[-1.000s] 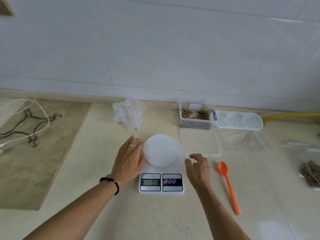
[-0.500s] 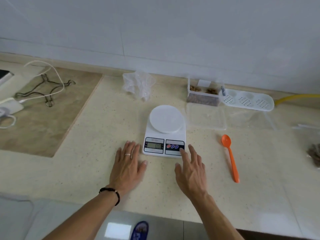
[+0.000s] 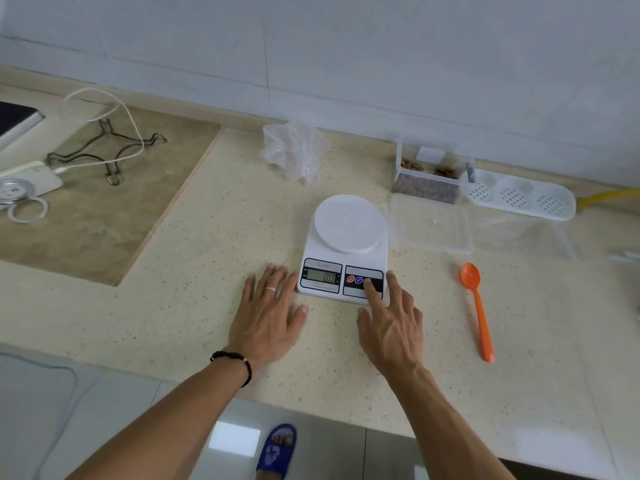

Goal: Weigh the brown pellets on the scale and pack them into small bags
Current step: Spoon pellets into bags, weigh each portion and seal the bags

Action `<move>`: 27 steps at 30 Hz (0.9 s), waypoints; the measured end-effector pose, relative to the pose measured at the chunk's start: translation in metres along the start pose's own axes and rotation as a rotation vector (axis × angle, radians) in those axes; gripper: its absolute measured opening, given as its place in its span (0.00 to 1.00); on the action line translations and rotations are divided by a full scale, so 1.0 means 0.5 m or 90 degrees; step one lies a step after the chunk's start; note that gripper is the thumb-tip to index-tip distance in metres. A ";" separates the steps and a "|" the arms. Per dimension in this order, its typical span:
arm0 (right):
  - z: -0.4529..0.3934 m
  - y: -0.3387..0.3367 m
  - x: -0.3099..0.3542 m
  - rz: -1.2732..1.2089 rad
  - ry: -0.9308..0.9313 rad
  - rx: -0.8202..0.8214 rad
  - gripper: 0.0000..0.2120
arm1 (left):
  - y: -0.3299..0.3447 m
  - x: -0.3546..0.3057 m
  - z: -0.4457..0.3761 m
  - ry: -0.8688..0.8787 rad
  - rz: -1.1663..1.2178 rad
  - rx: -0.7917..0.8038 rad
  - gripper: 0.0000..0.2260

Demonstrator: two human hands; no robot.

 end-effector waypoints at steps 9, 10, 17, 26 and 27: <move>0.016 0.014 0.000 -0.005 0.004 0.005 0.25 | 0.001 0.001 0.000 0.007 0.010 -0.001 0.27; 0.019 0.012 0.002 -0.007 0.003 0.013 0.25 | 0.001 0.001 0.001 0.009 0.017 -0.004 0.27; 0.028 -0.037 -0.027 -0.022 0.027 0.073 0.29 | -0.041 -0.054 0.020 0.089 0.011 -0.070 0.25; 0.033 -0.125 -0.169 -0.071 0.175 0.028 0.26 | -0.070 -0.204 -0.063 0.202 -0.031 -0.052 0.24; 0.037 -0.130 -0.192 -0.075 0.203 0.026 0.26 | -0.064 -0.219 -0.073 0.215 -0.036 -0.046 0.24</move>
Point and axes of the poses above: each hand's wrist, its own z-axis away from the middle knuckle, its own y-axis out of the palm, x = y × z, the point moved 4 cm from there along -z, towards the middle knuckle
